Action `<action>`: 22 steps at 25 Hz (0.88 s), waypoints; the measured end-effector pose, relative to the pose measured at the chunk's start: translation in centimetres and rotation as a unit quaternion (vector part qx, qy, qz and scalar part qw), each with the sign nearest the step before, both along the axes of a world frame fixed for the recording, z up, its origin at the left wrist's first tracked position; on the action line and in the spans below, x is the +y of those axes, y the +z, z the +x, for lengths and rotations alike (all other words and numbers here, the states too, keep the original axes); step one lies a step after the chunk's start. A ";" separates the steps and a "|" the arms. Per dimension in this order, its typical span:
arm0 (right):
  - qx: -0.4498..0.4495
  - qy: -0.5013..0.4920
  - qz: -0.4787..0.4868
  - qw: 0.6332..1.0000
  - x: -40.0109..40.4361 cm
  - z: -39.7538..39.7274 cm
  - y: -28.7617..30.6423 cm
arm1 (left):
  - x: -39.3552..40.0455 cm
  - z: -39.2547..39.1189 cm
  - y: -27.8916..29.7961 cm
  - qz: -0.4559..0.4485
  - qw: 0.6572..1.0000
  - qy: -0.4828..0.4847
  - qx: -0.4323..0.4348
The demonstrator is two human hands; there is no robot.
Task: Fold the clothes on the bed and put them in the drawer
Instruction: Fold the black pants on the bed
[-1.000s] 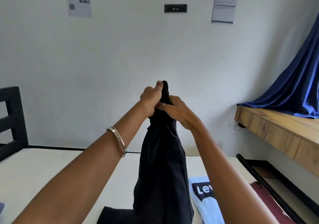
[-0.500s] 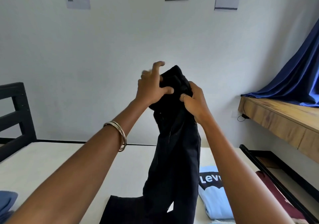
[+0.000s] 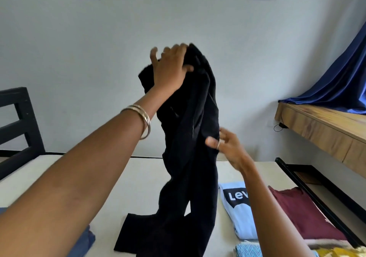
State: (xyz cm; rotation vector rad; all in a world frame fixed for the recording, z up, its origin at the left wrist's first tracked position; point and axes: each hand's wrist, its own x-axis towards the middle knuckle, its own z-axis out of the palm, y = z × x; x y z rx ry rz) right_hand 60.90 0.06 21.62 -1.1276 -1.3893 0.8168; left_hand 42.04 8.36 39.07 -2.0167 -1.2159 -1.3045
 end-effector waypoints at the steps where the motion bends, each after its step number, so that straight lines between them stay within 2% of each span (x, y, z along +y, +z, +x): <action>1: -0.050 0.020 -0.068 0.996 0.1 0.2 -1.4 | 0.1 -0.2 1.1 0.018 0.999 0.010 -0.026; 2: -0.101 0.008 -0.109 0.989 0.3 0.4 -2.0 | 0.2 -0.5 2.4 0.037 0.998 0.020 -0.046; 3: -0.141 -0.063 -0.116 0.981 0.9 0.6 -1.7 | 0.3 -0.8 3.5 0.059 0.996 0.031 -0.059; 4: -0.169 -0.183 -0.090 0.964 1.6 0.8 -0.6 | 0.6 -1.3 4.7 0.083 0.993 0.045 -0.065; 5: -0.183 -0.327 -0.044 0.926 2.1 1.0 1.0 | 0.9 -1.9 5.9 0.104 0.990 0.059 -0.069; 6: -0.193 -0.449 0.019 0.872 2.0 0.7 2.8 | 1.0 -2.4 7.2 0.125 0.987 0.072 -0.077; 7: -0.199 -0.511 0.096 0.831 1.6 0.1 4.1 | 1.2 -2.9 8.5 0.148 0.982 0.084 -0.088; 8: -0.211 -0.513 0.169 0.815 1.4 -0.6 4.7 | 1.3 -3.2 9.5 0.169 0.976 0.096 -0.097; 11: -0.322 -0.367 0.280 0.827 -0.2 -3.6 2.7 | 1.4 -3.0 11.0 0.202 0.971 0.095 -0.091; 13: -0.397 -0.281 0.269 0.831 -0.8 -5.4 -0.4 | 1.4 -2.4 10.0 0.208 0.974 0.065 -0.068; 15: -0.407 -0.235 0.199 0.860 -0.7 -7.5 -2.3 | 1.6 -1.8 8.1 0.214 0.975 0.027 -0.044; 17: -0.333 -0.272 0.134 0.893 -0.6 -10.0 -2.6 | 1.9 -1.7 6.8 0.210 0.977 -0.009 -0.031; 18: -0.303 -0.324 0.133 0.886 -0.5 -11.1 -2.2 | 2.1 -1.8 6.5 0.204 0.978 -0.022 -0.031; 21: -0.310 -0.462 0.178 0.812 0.1 -13.6 1.3 | 2.2 -2.3 6.4 0.189 0.980 -0.041 -0.035; 22: -0.320 -0.464 0.171 0.809 0.6 -14.1 2.2 | 2.2 -2.3 6.5 0.190 0.980 -0.049 -0.033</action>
